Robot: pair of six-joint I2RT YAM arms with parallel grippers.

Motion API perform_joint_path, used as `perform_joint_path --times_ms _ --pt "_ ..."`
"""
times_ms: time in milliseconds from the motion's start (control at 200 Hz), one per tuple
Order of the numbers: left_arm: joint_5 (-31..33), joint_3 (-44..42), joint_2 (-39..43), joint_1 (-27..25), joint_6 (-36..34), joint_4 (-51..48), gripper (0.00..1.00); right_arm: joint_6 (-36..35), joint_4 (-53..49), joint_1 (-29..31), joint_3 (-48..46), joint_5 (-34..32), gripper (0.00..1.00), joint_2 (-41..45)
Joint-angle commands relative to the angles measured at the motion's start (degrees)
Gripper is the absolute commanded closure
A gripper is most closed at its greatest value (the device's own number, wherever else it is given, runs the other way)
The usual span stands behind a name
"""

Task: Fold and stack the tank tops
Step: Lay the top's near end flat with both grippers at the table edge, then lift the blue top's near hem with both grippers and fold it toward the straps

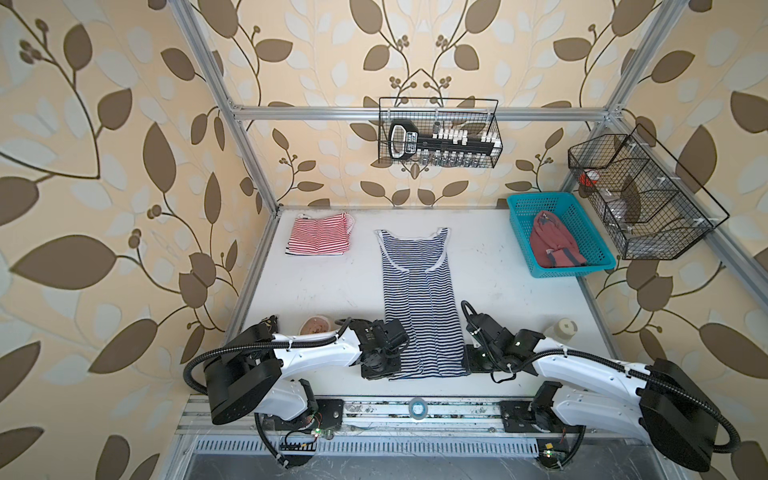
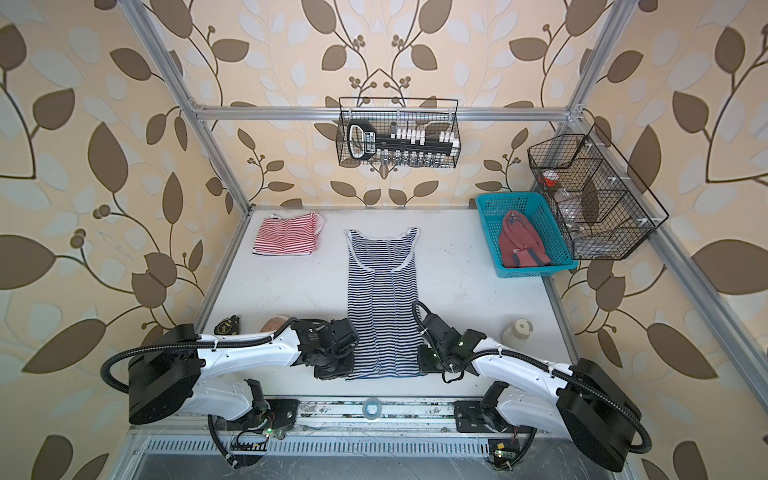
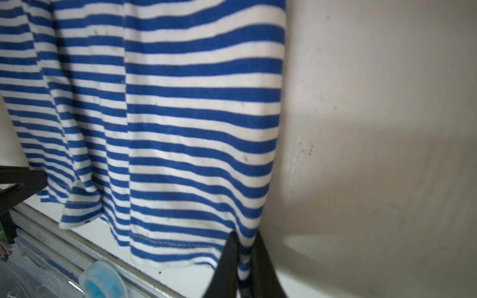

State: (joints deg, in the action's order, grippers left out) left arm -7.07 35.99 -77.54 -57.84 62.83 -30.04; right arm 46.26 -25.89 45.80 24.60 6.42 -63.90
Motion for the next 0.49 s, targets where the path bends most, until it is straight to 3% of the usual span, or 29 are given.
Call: perform_joint_path --times_ms 0,45,250,490 --pt "0.94 -0.9 3.47 -0.76 0.36 -3.54 0.96 1.56 -3.93 1.33 -1.57 0.79 1.0 1.99" --pt "0.77 -0.92 4.41 -0.8 0.45 -3.54 1.0 2.13 -4.48 1.93 -1.4 0.68 1.0 3.08" --pt "1.8 2.32 7.36 -0.93 -0.67 -5.85 1.0 2.52 -7.84 2.89 1.83 0.0 1.0 7.13" --pt "10.26 12.85 8.92 0.63 -5.14 -16.65 1.0 -2.78 -13.38 0.84 13.05 -3.19 1.0 6.6"
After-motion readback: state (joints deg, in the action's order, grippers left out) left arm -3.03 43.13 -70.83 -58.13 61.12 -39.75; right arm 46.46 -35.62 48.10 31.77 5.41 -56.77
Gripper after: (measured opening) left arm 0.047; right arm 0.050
